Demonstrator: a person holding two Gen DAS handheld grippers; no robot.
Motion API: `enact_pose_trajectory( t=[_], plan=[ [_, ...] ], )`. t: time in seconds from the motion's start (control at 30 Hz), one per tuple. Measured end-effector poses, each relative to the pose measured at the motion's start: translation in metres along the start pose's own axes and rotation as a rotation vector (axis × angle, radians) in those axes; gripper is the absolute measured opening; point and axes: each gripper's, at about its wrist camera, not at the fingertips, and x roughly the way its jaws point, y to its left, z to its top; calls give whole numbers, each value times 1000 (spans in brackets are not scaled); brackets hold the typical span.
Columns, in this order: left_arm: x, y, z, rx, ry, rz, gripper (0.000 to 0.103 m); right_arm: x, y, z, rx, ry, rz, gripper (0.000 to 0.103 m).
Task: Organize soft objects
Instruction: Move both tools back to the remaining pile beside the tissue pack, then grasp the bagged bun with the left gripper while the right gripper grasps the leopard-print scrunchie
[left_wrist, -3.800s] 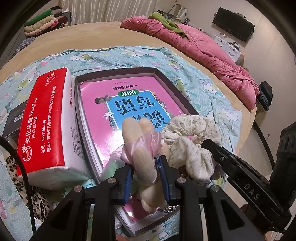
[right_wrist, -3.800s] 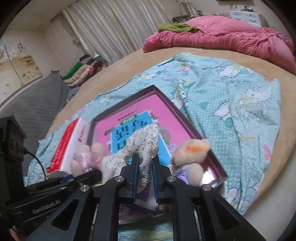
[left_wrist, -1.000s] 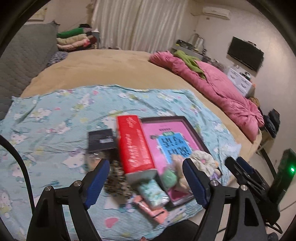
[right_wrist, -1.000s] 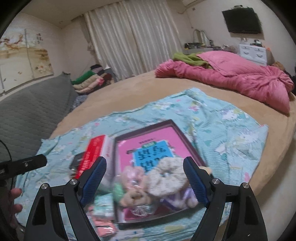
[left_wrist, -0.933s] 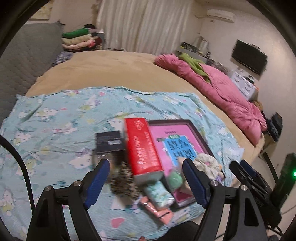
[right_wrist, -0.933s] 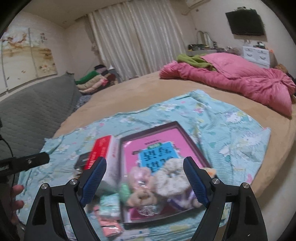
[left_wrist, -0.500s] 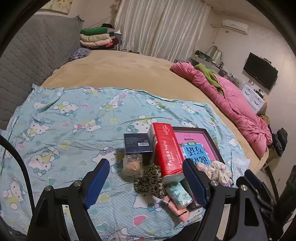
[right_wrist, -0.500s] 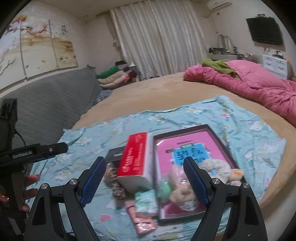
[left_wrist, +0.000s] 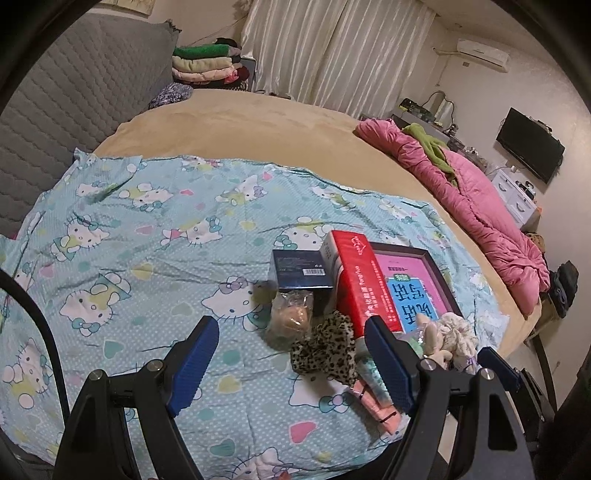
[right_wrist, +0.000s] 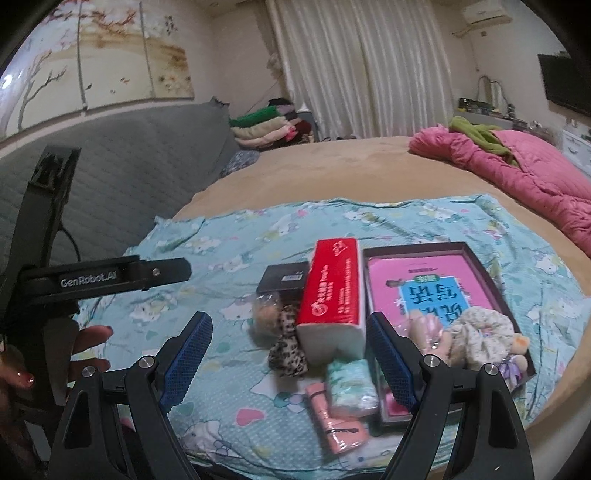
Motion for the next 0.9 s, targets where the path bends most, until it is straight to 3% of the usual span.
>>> enact_pose_trajectory(
  t=[0.43,0.67,0.9],
  plan=[
    [39,8,-23,8,76,-11,81,41,-10,-29,-27,146,-35,86],
    [58,15,-30,-3,100,-8,81,60,-7,-36,-16,169,-2,86],
    [75,24,-31,-21,111,-15,81,81,3,-45,-53,192,-23,86]
  ],
)
